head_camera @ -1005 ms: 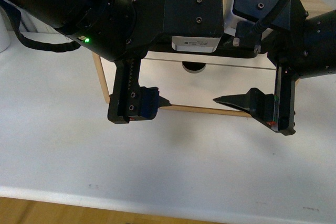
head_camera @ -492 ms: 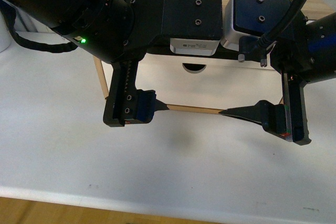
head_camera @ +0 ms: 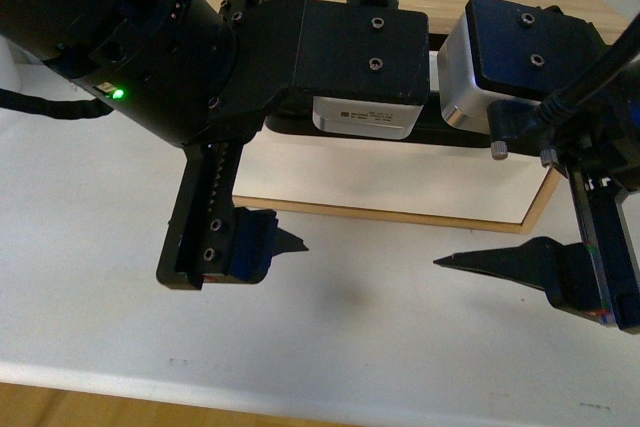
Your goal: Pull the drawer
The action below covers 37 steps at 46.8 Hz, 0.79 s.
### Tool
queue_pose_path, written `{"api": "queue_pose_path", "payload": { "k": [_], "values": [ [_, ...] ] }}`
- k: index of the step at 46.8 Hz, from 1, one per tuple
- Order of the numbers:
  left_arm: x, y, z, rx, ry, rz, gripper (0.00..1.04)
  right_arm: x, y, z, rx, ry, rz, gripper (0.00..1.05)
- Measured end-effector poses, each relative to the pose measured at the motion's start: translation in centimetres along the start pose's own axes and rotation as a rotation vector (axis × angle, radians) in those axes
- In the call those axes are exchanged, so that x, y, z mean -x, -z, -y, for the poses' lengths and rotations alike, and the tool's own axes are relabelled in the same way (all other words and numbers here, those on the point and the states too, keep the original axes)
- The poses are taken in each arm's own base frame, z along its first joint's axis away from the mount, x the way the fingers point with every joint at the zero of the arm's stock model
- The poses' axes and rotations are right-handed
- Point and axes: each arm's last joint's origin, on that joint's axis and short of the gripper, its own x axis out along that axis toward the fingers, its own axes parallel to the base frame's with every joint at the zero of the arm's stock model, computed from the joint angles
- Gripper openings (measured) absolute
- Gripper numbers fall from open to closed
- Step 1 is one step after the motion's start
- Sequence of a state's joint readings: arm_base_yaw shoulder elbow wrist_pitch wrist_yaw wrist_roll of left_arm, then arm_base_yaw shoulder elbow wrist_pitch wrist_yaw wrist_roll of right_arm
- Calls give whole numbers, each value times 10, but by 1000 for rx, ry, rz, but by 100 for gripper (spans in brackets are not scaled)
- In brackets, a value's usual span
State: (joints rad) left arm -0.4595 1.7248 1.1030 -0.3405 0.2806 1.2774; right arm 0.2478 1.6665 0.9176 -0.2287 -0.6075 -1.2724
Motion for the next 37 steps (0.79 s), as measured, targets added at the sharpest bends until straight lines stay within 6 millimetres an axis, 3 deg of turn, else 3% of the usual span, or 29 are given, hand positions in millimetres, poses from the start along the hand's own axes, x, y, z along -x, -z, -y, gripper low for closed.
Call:
{"api": "queue_pose_path", "payload": {
  "k": [19,32,37],
  "values": [
    [25,-7,30,18,38,-18,99,15,-9,-35,14,-39,0,96],
    [29,-16,40,21,-38,23,99,21,-11,-42,-13,30,37,96],
    [33,-22,42,29,-94,67,99,33,-14,-42,-59,67,97,96]
  ]
}}
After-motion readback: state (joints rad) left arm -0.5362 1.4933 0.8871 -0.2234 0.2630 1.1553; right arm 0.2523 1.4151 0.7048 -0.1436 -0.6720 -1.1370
